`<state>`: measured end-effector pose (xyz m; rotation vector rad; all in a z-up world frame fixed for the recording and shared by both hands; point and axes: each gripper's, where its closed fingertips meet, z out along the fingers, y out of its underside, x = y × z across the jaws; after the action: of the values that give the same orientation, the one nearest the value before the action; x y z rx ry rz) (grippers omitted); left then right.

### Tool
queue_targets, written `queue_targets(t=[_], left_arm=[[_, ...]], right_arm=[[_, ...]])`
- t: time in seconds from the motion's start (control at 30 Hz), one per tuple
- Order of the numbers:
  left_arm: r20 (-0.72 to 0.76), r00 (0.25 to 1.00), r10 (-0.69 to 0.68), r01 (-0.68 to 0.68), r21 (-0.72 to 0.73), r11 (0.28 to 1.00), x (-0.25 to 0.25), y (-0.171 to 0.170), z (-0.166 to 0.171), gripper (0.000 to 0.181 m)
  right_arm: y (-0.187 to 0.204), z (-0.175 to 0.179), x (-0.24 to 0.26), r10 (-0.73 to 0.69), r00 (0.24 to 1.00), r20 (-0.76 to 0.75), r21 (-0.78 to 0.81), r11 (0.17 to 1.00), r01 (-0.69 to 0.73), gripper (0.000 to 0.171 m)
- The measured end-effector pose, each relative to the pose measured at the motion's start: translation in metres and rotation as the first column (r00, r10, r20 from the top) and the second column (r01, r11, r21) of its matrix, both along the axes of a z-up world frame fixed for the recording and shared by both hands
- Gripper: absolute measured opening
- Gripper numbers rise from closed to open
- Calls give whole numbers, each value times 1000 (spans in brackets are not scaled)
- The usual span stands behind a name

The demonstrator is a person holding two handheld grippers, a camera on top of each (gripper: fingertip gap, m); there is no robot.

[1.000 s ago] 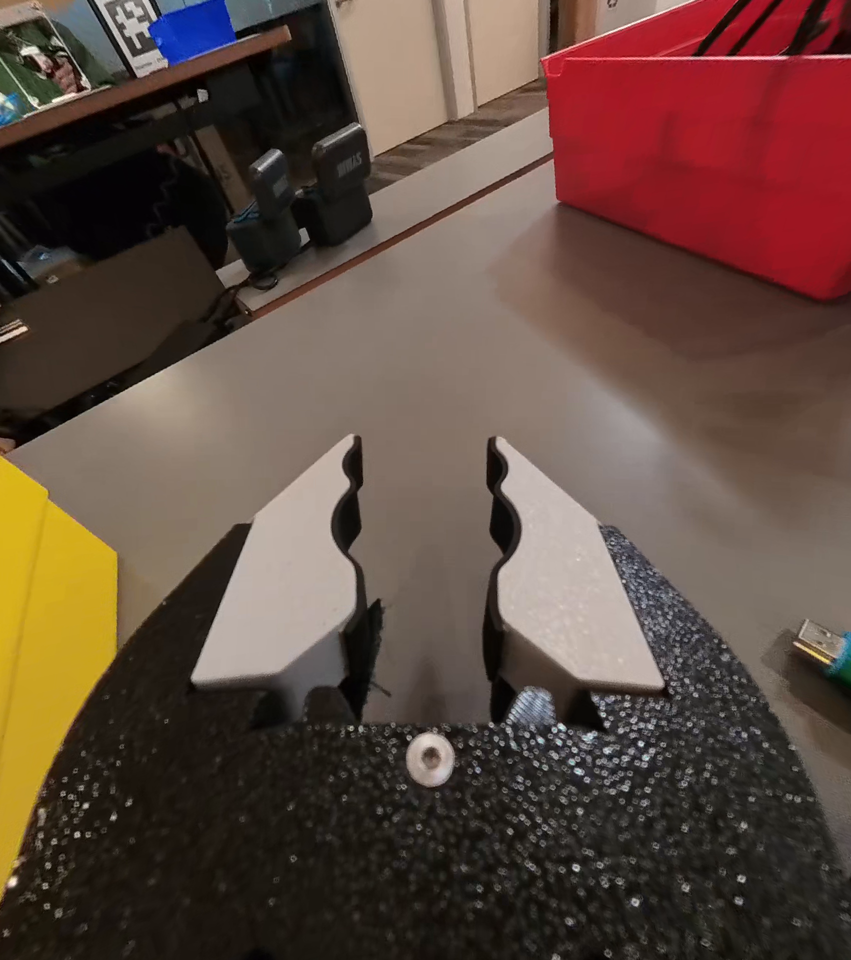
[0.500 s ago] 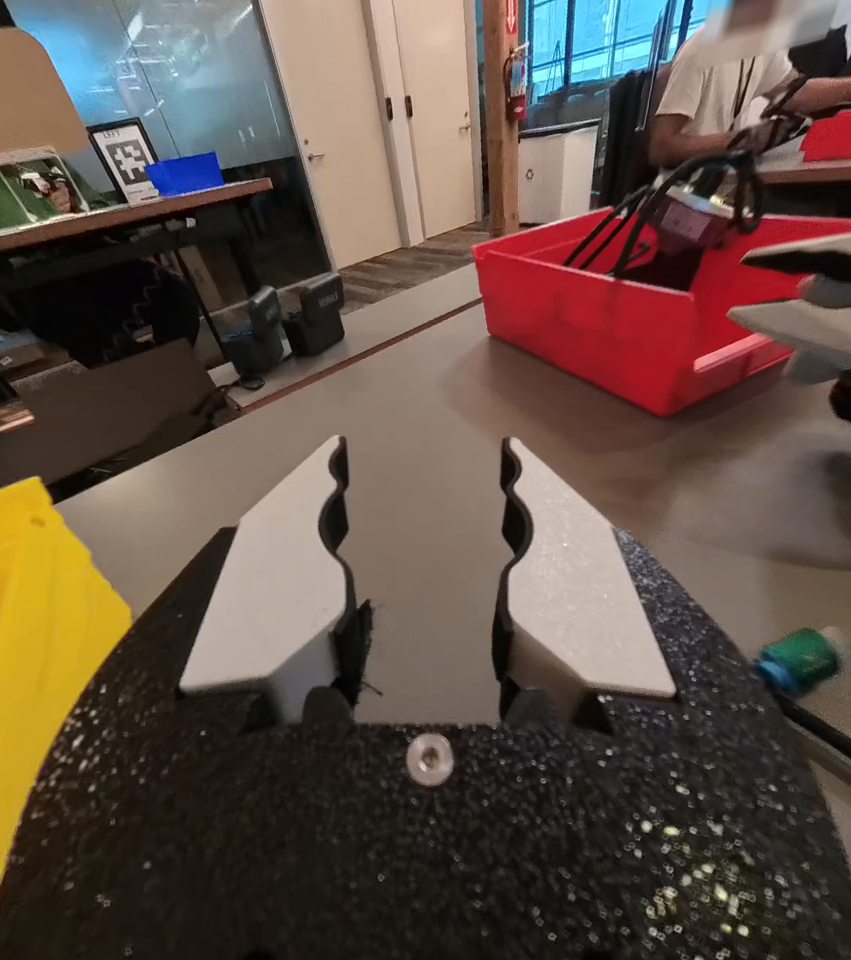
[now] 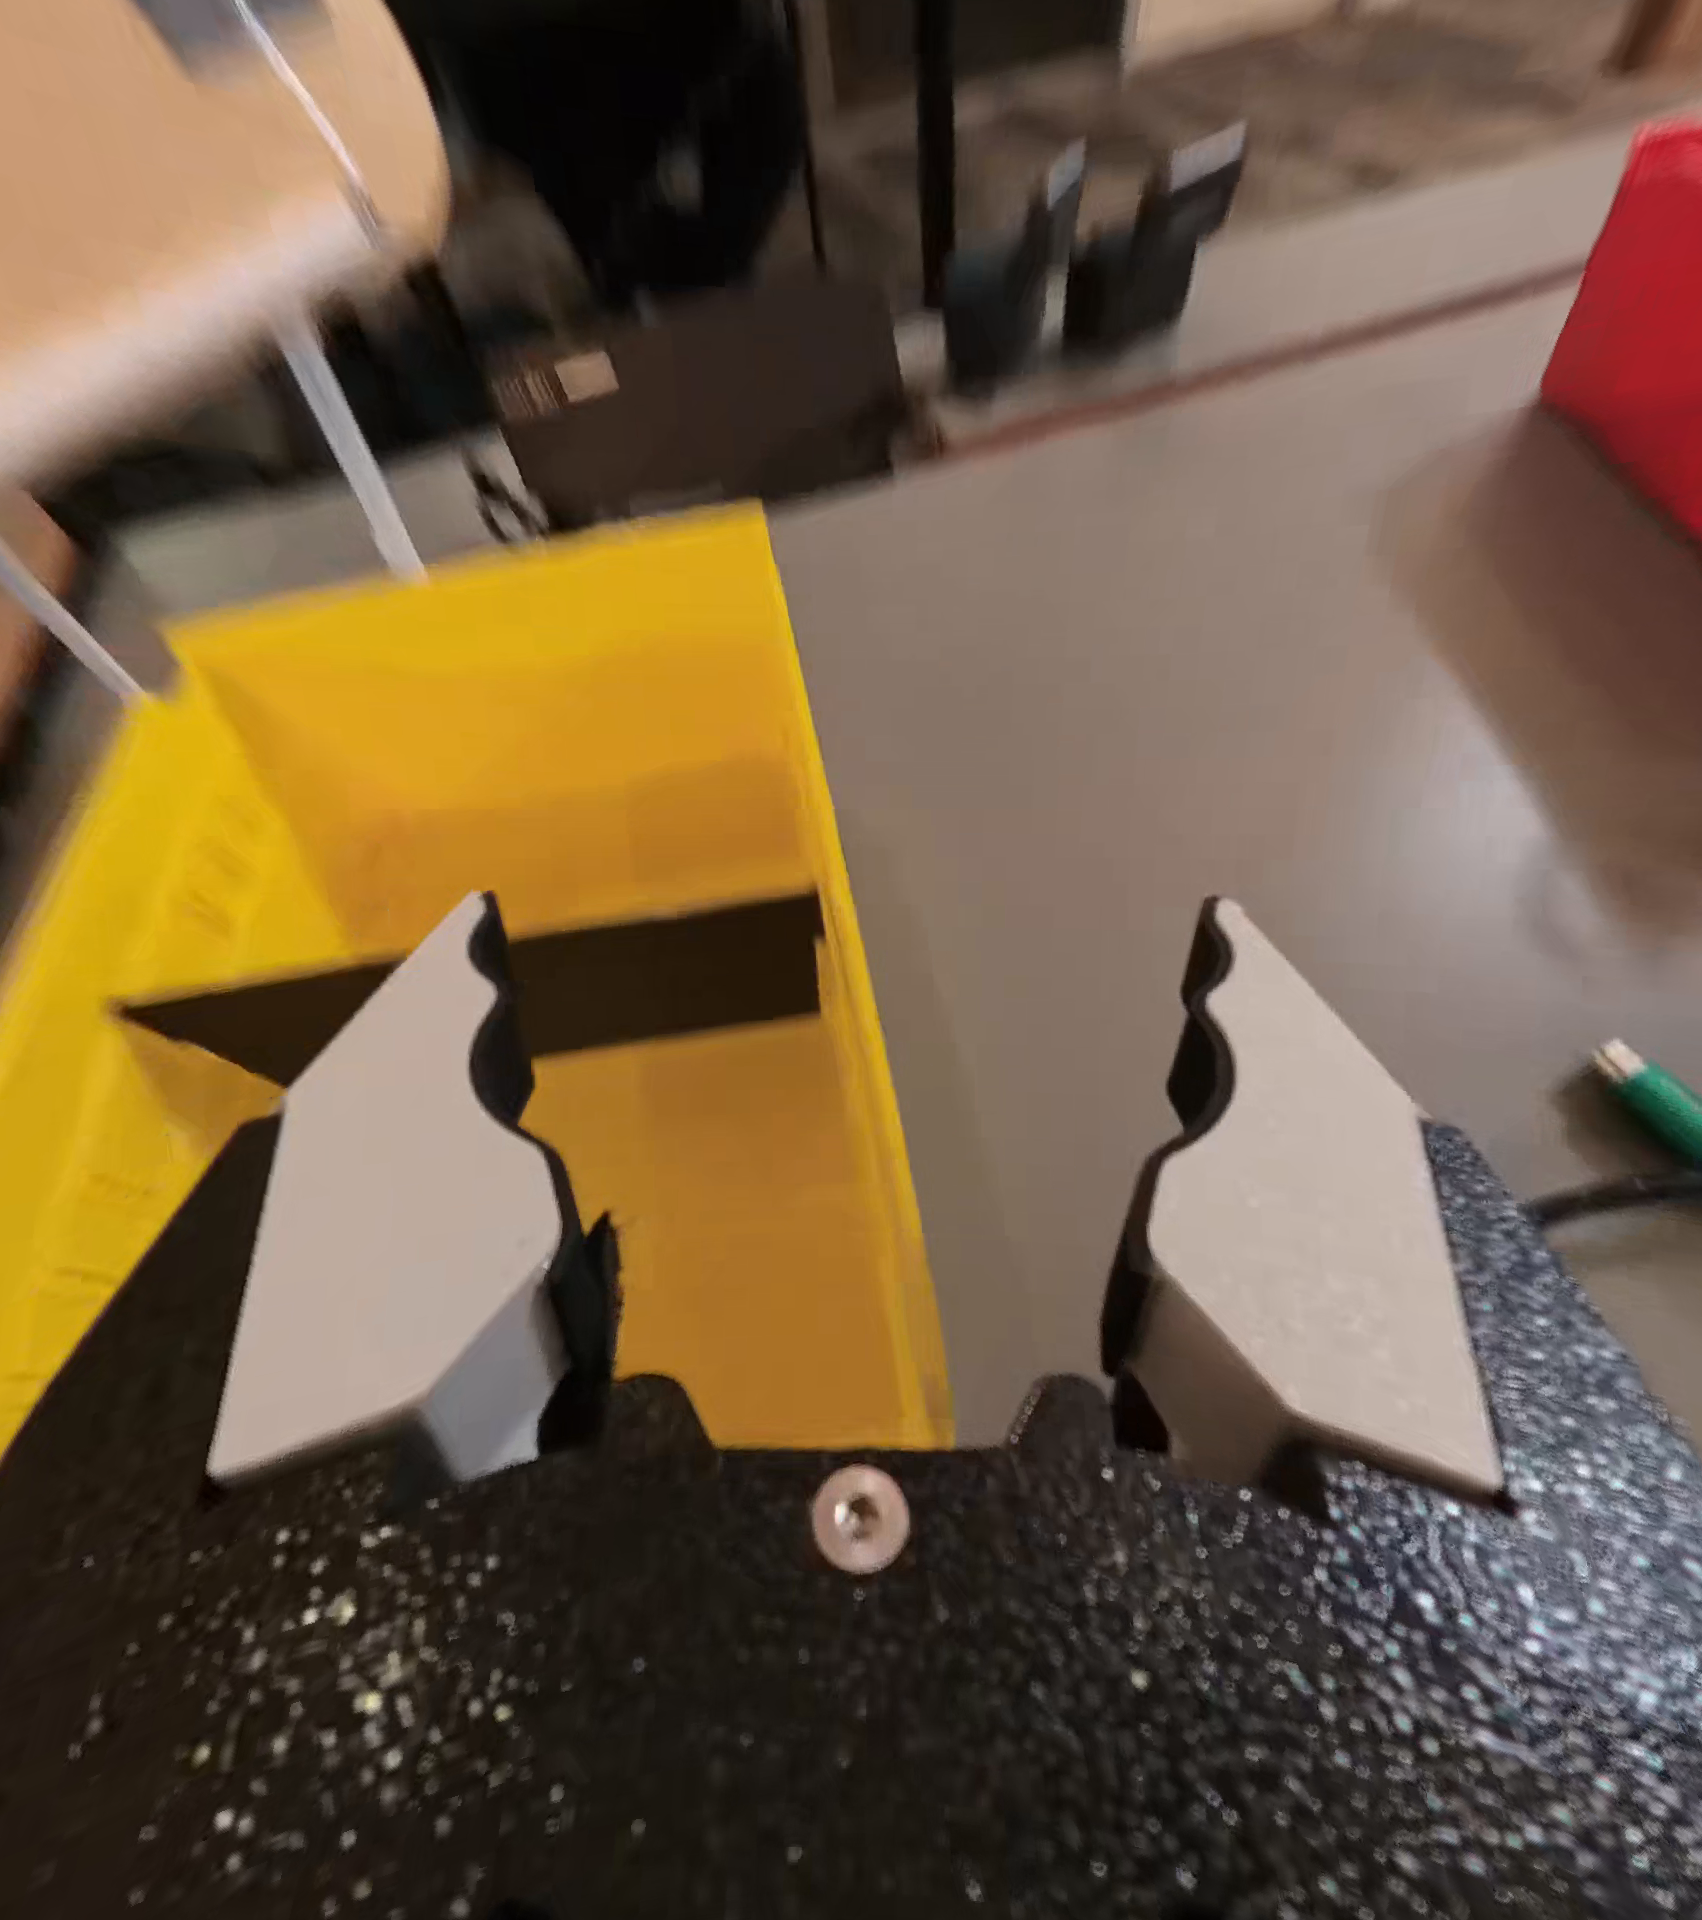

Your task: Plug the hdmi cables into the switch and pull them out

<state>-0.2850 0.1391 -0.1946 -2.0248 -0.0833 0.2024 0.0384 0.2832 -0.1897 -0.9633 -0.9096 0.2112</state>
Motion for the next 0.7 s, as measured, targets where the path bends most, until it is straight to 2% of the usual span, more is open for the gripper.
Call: queue_targets(t=[0.07, 0.2, 0.3, 0.37, 0.4, 0.47, 0.5, 0.6, 0.67, 0.7], left_arm=[[28, 1000, -8, 9, -58, 998, -1, 4, -18, 123], [-16, 1000, 5, -8, -242, 970, -6, 6, -60, 116], [13, 1000, -20, 22, -296, 955, -3, 6, -77, 98], [12, 1000, -20, 23, -322, 946, -6, 5, -85, 83], [9, 1000, -19, 21, -332, 943, -7, 4, -87, 78], [9, 1000, -23, 25, -347, 938, -8, 4, -92, 62], [10, 1000, -25, 27, -354, 935, -8, 4, -94, 54], [-7, 999, -34, 29, -362, 932, -9, 4, -95, 44], [-18, 999, -49, 39, -375, 926, -7, 4, -96, 38], [-12, 998, -68, 58, -386, 921, -4, 4, -97, 32]], right_arm=[[-1, 4, -1, -16, 1000, -12, 11, 1000, 16, 68], [6, 16, 4, -143, 989, -40, 17, 990, 143, 112], [22, 38, 44, -296, 946, -131, 34, 953, 302, 120], [47, 42, 88, -428, 885, -184, -52, 903, 426, 120], [63, 37, 114, -518, 836, -182, -121, 855, 504, 119], [95, 8, 165, -694, 718, -59, -289, 700, 653, 112], [106, -10, 183, -731, 683, 3, -376, 632, 678, 111], [121, -53, 195, -673, 740, 14, -626, 571, 531, 88], [123, -67, 192, -617, 787, 17, -688, 564, 457, 62], [123, -67, 191, -595, 804, 9, -698, 572, 431, 44]])
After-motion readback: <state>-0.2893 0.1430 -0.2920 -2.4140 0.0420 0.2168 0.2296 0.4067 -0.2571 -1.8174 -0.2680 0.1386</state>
